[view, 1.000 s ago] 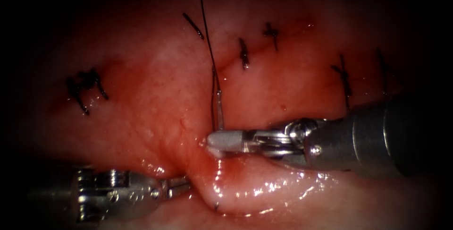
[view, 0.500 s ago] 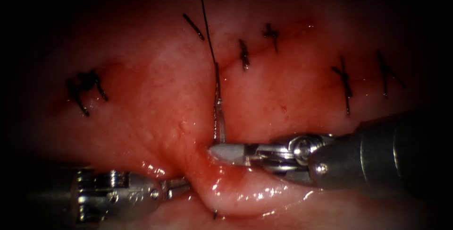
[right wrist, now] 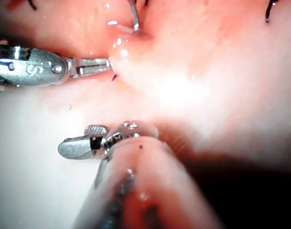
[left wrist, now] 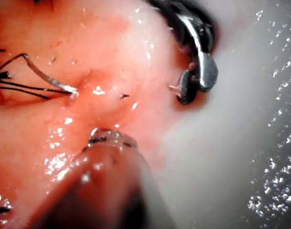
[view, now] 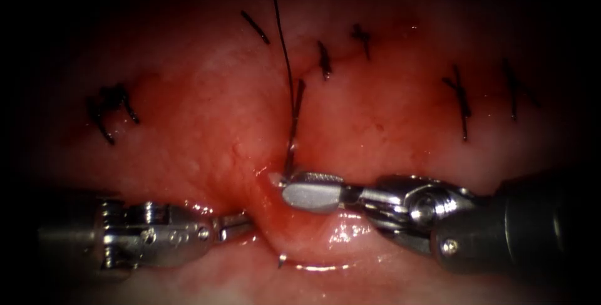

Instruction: Wound Closure

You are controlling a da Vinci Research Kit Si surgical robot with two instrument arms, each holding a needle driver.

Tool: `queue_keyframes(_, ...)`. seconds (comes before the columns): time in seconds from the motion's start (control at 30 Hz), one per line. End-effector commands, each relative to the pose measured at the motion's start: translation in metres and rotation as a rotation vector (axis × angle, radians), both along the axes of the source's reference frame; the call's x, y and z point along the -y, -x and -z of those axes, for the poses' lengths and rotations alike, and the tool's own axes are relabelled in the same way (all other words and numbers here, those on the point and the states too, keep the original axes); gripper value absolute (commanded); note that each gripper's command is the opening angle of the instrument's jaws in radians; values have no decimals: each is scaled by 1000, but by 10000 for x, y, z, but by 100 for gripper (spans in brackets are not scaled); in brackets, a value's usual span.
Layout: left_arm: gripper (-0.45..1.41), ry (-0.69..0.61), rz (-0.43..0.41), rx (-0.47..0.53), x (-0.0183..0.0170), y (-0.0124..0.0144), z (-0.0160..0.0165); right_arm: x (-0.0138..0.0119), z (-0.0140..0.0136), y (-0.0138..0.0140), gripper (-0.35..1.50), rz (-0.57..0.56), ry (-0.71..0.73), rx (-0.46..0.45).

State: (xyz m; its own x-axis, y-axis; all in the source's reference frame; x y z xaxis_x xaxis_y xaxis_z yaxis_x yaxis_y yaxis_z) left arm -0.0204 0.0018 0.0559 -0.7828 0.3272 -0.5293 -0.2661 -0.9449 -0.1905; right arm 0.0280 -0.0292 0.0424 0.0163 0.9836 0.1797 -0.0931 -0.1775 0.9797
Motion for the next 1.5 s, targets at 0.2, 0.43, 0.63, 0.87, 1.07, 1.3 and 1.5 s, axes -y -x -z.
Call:
queue_keyframes(0.2,-12,-4,-2,2,10,6,-3,-44,-49,2,143,-96,167,110)
queue_keyframes(0.43,-12,-4,-3,2,10,5,-3,-93,-84,28,148,-153,336,205)
queue_keyframes(0.63,-12,-8,1,3,10,4,-3,-106,-87,53,143,-144,397,174)
queue_keyframes(0.87,-8,2,-23,3,6,6,8,-117,-73,66,147,-80,614,196)
queue_keyframes(1.07,12,79,-22,56,-7,16,37,-118,-63,66,148,-61,696,205)
queue_keyframes(1.3,5,134,-15,78,-18,25,39,-143,-71,63,132,4,876,102)
queue_keyframes(1.5,5,136,-34,87,-22,25,15,-167,-84,59,128,9,860,130)
